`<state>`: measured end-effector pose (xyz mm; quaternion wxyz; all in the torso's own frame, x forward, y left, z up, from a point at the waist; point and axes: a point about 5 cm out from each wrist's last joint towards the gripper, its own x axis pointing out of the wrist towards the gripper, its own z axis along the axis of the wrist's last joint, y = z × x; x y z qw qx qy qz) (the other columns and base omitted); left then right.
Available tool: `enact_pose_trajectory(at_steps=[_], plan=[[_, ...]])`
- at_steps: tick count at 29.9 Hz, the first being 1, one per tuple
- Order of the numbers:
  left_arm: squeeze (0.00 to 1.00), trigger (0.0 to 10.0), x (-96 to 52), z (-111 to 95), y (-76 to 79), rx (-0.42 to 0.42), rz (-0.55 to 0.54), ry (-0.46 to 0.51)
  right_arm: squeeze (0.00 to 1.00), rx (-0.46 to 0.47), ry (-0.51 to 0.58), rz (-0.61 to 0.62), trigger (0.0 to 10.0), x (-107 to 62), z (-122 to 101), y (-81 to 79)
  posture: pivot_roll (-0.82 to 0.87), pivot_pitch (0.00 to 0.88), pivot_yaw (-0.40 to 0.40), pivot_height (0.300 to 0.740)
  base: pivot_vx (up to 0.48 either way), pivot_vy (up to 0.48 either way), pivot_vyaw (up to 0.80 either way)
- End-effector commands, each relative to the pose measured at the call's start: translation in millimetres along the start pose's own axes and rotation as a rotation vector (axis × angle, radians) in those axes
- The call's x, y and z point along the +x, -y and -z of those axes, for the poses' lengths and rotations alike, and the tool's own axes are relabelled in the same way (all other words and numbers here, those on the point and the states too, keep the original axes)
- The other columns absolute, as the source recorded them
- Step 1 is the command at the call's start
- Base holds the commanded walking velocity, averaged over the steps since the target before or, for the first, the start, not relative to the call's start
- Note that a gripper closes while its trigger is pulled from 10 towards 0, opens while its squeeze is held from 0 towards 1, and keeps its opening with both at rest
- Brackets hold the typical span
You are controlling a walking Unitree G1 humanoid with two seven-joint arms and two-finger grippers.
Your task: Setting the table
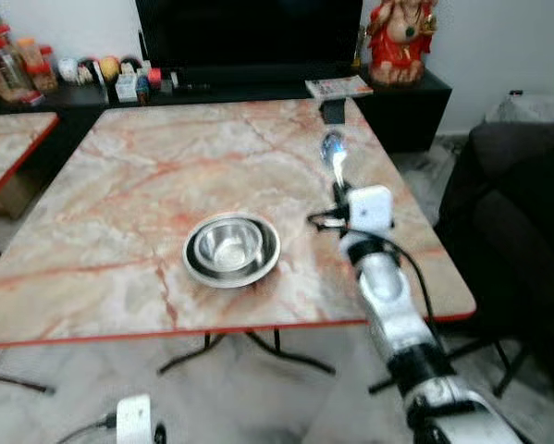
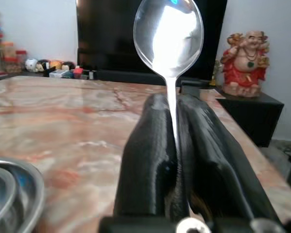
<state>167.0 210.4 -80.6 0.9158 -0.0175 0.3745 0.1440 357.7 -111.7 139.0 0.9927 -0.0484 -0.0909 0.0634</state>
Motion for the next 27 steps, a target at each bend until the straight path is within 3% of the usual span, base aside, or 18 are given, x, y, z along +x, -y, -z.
enact_pose_trajectory(at_steps=[1, 10, 17, 27], plan=[[0.0, 10.0, 0.1, 1.5, -8.0, 0.0, -0.02, -0.016, 0.0, 0.013, -0.017, -0.025, 10.0, 2.1, -0.2, -9.3, -0.03, 0.0, 0.008, 0.732, 0.0, 0.0, 0.0], [0.0, 10.0, 0.5, 0.6, -9.8, -0.004, -0.025, -0.015, 0.0, 0.038, -0.13, -0.022, 10.0, -0.9, 15.9, -13.8, -0.02, 0.0, 0.009, 0.732, 0.0, 0.0, 0.0], [0.0, 10.0, 0.9, -0.2, -10.5, -0.006, -0.026, -0.014, 0.0, 0.067, -0.318, 0.028, 10.0, -9.5, 42.8, -13.7, -0.02, 0.0, 0.011, 0.732, 0.0, 0.0, 0.0], [0.0, 10.0, 1.7, -2.2, -9.3, -0.006, -0.024, -0.01, 0.0, 0.099, -0.443, 0.048, 10.0, -7.6, 54.1, -9.3, -0.02, 0.0, 0.008, 0.732, 0.0, 0.0, 0.0]])
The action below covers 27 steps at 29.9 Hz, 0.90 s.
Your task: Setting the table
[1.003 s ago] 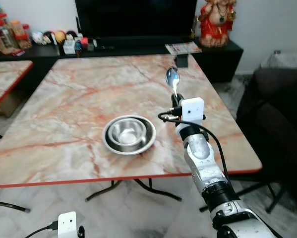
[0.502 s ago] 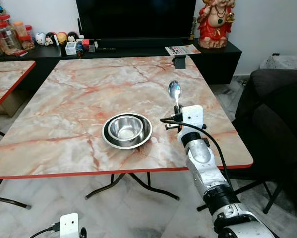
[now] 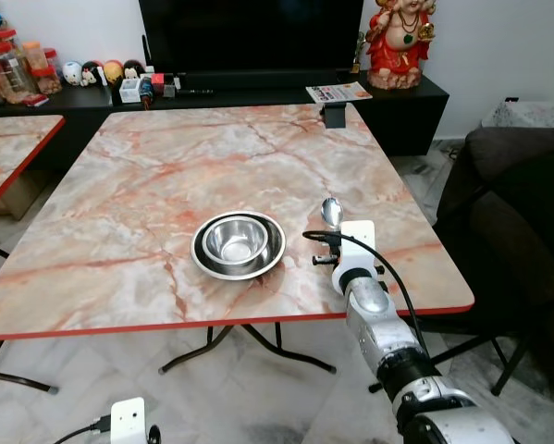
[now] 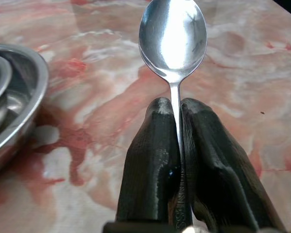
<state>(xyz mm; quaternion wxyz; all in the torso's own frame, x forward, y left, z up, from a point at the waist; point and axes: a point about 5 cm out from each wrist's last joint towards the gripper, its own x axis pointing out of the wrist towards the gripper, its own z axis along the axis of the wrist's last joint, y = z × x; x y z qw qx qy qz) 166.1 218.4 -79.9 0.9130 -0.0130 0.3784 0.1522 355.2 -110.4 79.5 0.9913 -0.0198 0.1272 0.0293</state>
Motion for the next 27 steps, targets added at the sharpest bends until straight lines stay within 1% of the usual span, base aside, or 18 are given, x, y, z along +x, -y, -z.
enact_pose_trajectory(at_steps=[1, 3, 4, 7, 11, 13, 16, 27], plan=[[0.0, 10.0, 0.8, -1.2, -1.3, -0.009, -0.005, -0.003, 0.0, 0.018, -0.007, -0.008, 10.0, 3.0, -5.3, -1.9, -0.02, 0.0, 0.008, 0.732, 0.0, 0.0, 0.0], [0.0, 10.0, 0.7, -1.0, -1.7, -0.011, -0.007, -0.004, 0.0, 0.12, -0.044, -0.016, 10.0, 5.4, -6.5, -4.3, -0.02, 0.0, 0.006, 0.732, 0.0, 0.0, 0.0], [0.0, 10.0, 0.7, -1.0, -1.8, -0.011, -0.007, -0.004, 0.0, 0.13, -0.048, -0.017, 10.0, 5.9, -7.1, -4.7, -0.02, 0.0, 0.006, 0.732, 0.0, 0.0, 0.0], [0.0, 10.0, 0.7, -0.7, -2.1, -0.012, -0.009, -0.006, 0.0, 0.066, -0.05, -0.035, 10.0, 7.6, -10.0, -7.1, -0.02, 0.0, 0.006, 0.732, 0.0, 0.0, 0.0], [0.0, 10.0, 0.6, -0.2, -2.7, -0.011, -0.012, -0.01, 0.0, 0.01, -0.075, -0.055, 10.0, 9.6, -9.7, -10.5, -0.01, 0.0, 0.004, 0.732, 0.0, 0.0, 0.0], [0.0, 10.0, 0.6, -0.2, -2.8, -0.011, -0.012, -0.01, 0.0, -0.001, -0.08, -0.06, 10.0, 9.9, -9.7, -10.9, -0.01, 0.0, 0.003, 0.732, 0.0, 0.0, 0.0], [0.0, 10.0, 0.6, 0.1, -2.6, -0.012, -0.014, -0.011, 0.0, -0.041, -0.102, -0.059, 10.0, 10.6, -8.5, -10.9, -0.01, 0.0, 0.001, 0.732, 0.0, 0.0, 0.0], [0.0, 10.0, 0.0, 2.0, -2.9, -0.014, -0.016, -0.019, 0.0, -0.046, -0.12, -0.044, 10.0, 12.8, -11.3, -11.7, 0.0, 0.0, -0.005, 0.732, 0.0, 0.0, 0.0]])
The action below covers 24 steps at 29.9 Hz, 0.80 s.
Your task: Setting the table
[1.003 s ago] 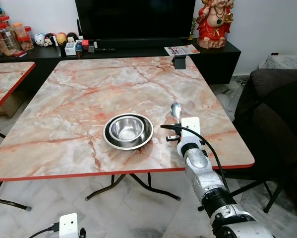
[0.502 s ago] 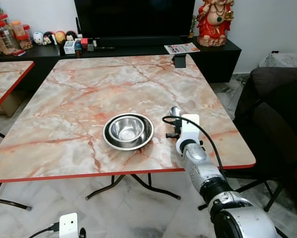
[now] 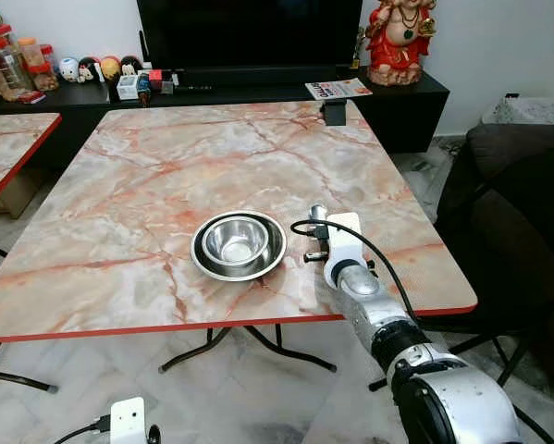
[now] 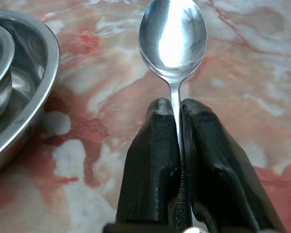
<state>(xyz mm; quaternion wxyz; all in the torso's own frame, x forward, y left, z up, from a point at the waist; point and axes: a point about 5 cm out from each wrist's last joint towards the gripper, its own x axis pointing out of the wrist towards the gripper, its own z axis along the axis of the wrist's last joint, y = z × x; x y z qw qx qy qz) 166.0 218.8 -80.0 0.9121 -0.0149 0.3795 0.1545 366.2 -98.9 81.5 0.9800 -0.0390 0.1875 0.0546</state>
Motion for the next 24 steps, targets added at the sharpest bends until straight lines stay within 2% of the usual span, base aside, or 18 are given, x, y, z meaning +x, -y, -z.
enact_pose_trajectory(at_steps=[1, 18, 24], plan=[[0.0, 10.0, -0.3, 2.5, -2.2, -0.011, -0.014, -0.017, 0.0, -0.004, -0.002, 0.009, 10.0, 1.8, -7.4, -1.1, 0.0, 0.0, -0.007, 0.732, 0.0, 0.0, 0.0], [0.0, 10.0, -2.0, 7.1, -5.1, -0.026, -0.031, -0.03, 0.0, 0.028, -0.016, 0.043, 10.0, 3.8, -14.5, -0.9, 0.02, 0.0, -0.022, 0.732, 0.0, 0.0, 0.0], [0.0, 10.0, -2.5, 7.6, -7.3, -0.025, -0.038, -0.027, 0.0, 0.028, 0.062, 0.021, 10.0, 4.1, -26.0, -2.3, 0.02, 0.0, -0.017, 0.732, 0.0, 0.0, 0.0]])
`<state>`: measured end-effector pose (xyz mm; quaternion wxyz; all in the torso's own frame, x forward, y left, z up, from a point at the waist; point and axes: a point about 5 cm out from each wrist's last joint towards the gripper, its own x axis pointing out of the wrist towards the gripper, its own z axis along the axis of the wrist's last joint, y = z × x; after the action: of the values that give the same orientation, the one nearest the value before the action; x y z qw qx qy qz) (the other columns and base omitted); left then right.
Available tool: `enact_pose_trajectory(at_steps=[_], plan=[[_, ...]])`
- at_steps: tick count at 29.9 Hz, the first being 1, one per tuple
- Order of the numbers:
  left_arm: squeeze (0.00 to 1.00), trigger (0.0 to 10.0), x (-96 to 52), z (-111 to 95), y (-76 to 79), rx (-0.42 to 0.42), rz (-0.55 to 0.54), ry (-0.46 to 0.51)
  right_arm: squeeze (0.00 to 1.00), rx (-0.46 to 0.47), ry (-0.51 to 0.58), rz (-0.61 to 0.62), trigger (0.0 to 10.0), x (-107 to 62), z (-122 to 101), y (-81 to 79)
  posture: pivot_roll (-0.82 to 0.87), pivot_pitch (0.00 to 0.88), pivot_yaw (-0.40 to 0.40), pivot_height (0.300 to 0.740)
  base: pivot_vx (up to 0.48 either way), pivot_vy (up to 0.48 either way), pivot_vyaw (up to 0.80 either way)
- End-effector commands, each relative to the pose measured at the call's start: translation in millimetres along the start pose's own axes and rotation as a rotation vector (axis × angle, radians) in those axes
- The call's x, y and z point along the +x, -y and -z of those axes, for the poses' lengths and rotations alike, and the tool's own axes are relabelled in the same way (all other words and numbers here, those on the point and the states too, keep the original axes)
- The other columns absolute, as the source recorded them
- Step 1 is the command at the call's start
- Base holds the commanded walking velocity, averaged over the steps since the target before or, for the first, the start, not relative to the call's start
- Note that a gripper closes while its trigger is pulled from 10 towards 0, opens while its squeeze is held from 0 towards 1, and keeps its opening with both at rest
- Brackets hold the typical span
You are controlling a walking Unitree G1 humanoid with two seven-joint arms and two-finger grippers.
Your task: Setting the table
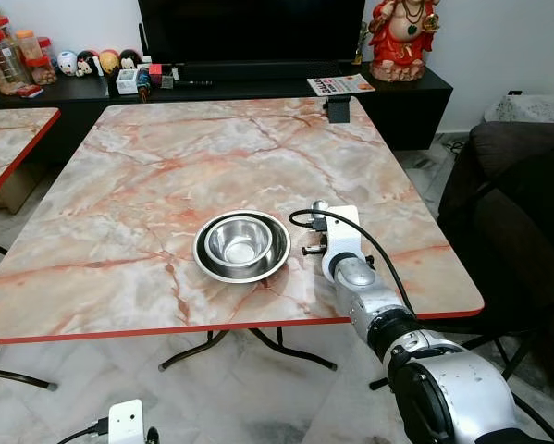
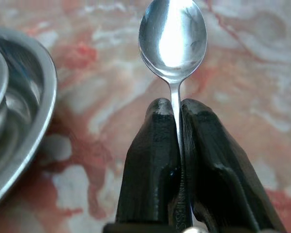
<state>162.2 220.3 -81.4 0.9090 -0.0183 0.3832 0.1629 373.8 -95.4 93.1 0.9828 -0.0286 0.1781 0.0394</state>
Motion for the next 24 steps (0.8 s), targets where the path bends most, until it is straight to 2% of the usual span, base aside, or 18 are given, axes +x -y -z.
enact_pose_trajectory(at_steps=[1, 4, 8, 16, 24], plan=[[0.0, 10.0, -1.1, 3.9, -5.0, -0.013, -0.024, -0.016, 0.0, -0.007, 0.049, -0.006, 10.0, 1.3, -12.9, -0.7, 0.02, 0.0, -0.017, 0.732, 0.0, 0.0, 0.0], [0.0, 10.0, -0.7, 2.9, -5.0, -0.013, -0.025, -0.013, 0.0, -0.028, 0.051, 0.0, 10.0, 1.2, -12.4, 0.8, 0.02, 0.0, -0.015, 0.732, 0.0, 0.0, 0.0], [0.0, 10.0, -0.3, 1.8, -5.7, -0.01, -0.024, -0.01, 0.0, -0.004, 0.055, -0.009, 10.0, 0.6, -9.4, 1.7, 0.01, 0.0, -0.011, 0.732, 0.0, 0.0, 0.8], [0.0, 10.0, 0.0, 0.7, -5.8, -0.005, -0.022, -0.005, 0.0, 0.037, 0.065, 0.008, 10.0, 0.2, -8.1, 6.2, 0.01, 0.0, -0.006, 0.732, 0.0, 0.0, 0.0], [0.0, 10.0, 0.1, 0.2, -5.7, -0.005, -0.018, -0.003, 0.0, 0.079, 0.063, 0.059, 10.0, 0.1, -6.8, 15.5, 0.0, 0.0, -0.001, 0.732, 0.247, 0.0, -0.06]])
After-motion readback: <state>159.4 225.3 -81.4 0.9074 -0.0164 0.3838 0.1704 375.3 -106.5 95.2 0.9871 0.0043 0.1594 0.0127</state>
